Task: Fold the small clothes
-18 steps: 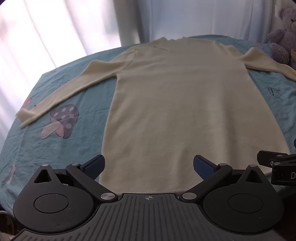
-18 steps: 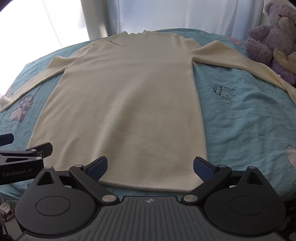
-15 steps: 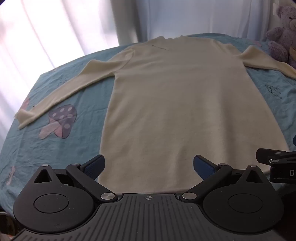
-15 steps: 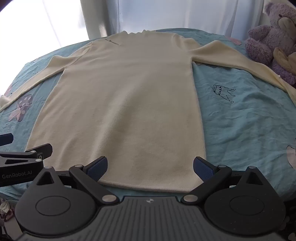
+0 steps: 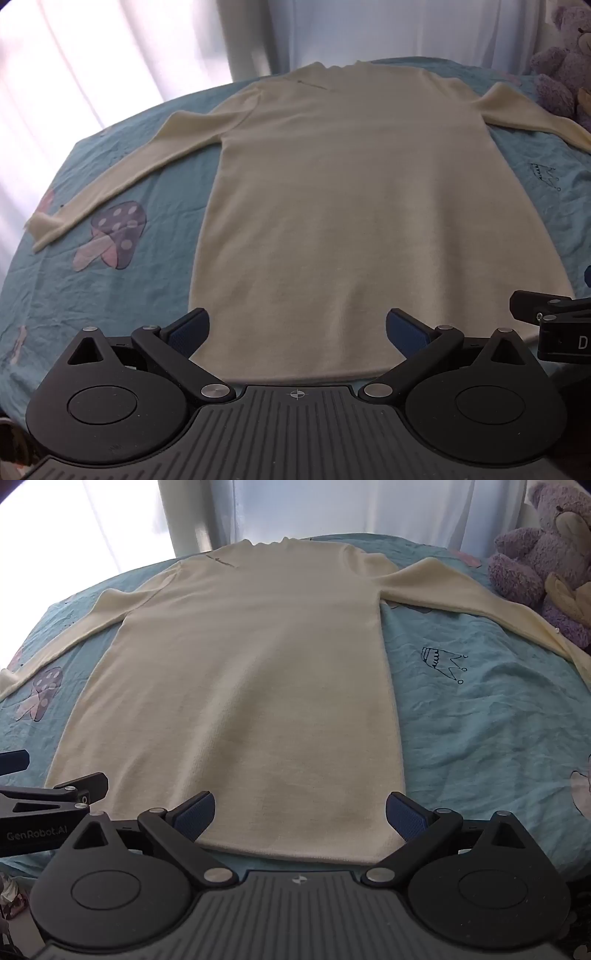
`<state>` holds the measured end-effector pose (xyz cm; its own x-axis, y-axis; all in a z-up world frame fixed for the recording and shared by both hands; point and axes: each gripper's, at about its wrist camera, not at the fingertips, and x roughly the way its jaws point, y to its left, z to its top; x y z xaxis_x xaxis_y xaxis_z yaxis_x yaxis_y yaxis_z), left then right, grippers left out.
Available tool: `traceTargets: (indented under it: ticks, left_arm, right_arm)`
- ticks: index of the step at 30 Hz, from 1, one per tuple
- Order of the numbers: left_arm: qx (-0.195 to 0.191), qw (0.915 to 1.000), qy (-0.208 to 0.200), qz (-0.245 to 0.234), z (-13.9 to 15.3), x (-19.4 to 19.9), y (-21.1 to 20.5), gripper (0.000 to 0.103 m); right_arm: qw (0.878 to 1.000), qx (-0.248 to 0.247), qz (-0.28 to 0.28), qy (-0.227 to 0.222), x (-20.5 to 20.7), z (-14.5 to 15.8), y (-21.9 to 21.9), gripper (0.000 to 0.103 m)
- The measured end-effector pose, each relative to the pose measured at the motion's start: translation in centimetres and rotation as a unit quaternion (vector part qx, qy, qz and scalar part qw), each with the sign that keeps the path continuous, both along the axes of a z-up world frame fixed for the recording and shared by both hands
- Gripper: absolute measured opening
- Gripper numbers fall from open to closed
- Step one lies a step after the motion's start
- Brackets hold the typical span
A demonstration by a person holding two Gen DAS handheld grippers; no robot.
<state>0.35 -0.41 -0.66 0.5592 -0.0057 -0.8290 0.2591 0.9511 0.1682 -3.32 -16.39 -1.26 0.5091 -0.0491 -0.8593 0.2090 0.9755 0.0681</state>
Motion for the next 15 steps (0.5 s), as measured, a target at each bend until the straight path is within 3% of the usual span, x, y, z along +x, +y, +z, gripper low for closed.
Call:
traceTargets:
  ticks: [15]
  left_arm:
    - [0.002,1.0000,0.002,0.004,-0.15,-0.27,-0.19,0.103]
  right_arm:
    - [1.000,-0.001,0.001,0.002,0.06,0.04,-0.01,0.099]
